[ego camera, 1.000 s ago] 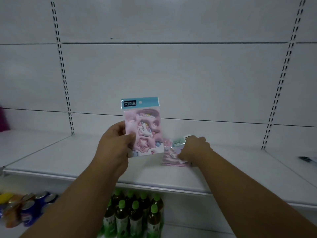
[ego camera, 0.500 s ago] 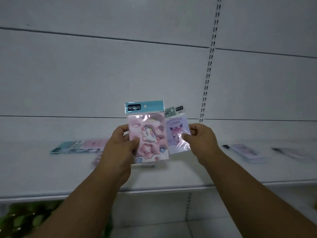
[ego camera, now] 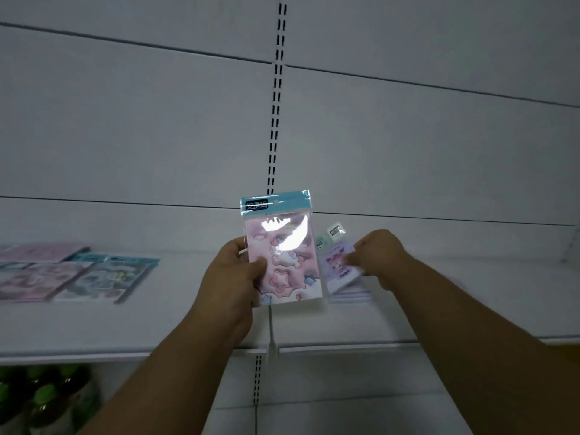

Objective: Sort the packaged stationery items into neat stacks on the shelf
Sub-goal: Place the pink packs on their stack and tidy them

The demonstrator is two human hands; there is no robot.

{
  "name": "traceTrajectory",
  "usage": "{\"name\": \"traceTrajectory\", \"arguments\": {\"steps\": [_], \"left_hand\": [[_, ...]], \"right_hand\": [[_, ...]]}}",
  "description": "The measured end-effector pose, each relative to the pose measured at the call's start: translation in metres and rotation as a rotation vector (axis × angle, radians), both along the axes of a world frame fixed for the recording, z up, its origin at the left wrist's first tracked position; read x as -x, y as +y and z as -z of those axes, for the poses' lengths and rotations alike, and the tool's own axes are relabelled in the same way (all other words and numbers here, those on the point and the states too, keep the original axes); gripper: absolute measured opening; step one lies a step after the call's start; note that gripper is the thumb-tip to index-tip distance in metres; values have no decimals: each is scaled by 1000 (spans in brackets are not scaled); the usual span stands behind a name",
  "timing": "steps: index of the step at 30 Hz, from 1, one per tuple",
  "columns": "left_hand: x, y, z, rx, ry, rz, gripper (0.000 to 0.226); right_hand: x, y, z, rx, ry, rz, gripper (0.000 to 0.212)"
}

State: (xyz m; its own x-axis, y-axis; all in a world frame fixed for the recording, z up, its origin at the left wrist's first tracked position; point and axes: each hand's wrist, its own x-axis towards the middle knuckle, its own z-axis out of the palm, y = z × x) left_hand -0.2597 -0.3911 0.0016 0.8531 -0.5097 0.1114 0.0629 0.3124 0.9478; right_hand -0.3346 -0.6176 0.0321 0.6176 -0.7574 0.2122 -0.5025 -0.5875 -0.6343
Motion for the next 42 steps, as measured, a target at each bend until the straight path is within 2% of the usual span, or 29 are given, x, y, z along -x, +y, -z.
{"name": "traceTrajectory", "arguments": {"steps": [4, 10, 12, 13, 15, 17, 20, 23, 27, 29, 32, 37, 39, 42], "left_hand": [[11, -15, 1, -18, 12, -33, 25], [12, -37, -3, -29, 21, -23, 24], [10, -43, -6, -42, 19, -2, 24], [8, -47, -8, -38, 18, 6, 25], [4, -57, -14, -16, 30, 26, 27], [5, -68, -22, 2, 33, 61, 29], [9, -90, -37, 0, -6, 162, 29], [11, -122, -49, -30, -8, 222, 19], [21, -181, -58, -131, -50, 271, 9], [34, -218, -58, -193, -95, 291, 6], [59, -275, -54, -274, -111, 329, 19], [100, -368, -52, -470, -224, 282, 13], [107, -402, -46, -597, -346, 247, 16], [110, -443, -33, -838, -668, 179, 19]], "right_hand": [[1, -7, 4, 107, 222, -15, 32], [3, -11, 15, 196, 319, -4, 35], [7, -8, 14, 235, 183, 20, 29], [9, -5, 11, 203, 63, -4, 33], [17, 2, 3, -15, -161, -127, 47], [29, 9, -6, -206, -207, -256, 46], [50, 4, -15, -178, -220, -265, 27], [79, -12, -22, -229, -291, -198, 21], [126, -45, -33, -256, -222, -82, 18], [148, -72, -35, -270, -259, 0, 18], [181, -114, -36, -237, -270, 122, 18], [223, -193, -37, -223, -223, 220, 22], [231, -226, -33, -196, -148, 227, 28], [235, -272, -22, -157, 2, 204, 33]]}}
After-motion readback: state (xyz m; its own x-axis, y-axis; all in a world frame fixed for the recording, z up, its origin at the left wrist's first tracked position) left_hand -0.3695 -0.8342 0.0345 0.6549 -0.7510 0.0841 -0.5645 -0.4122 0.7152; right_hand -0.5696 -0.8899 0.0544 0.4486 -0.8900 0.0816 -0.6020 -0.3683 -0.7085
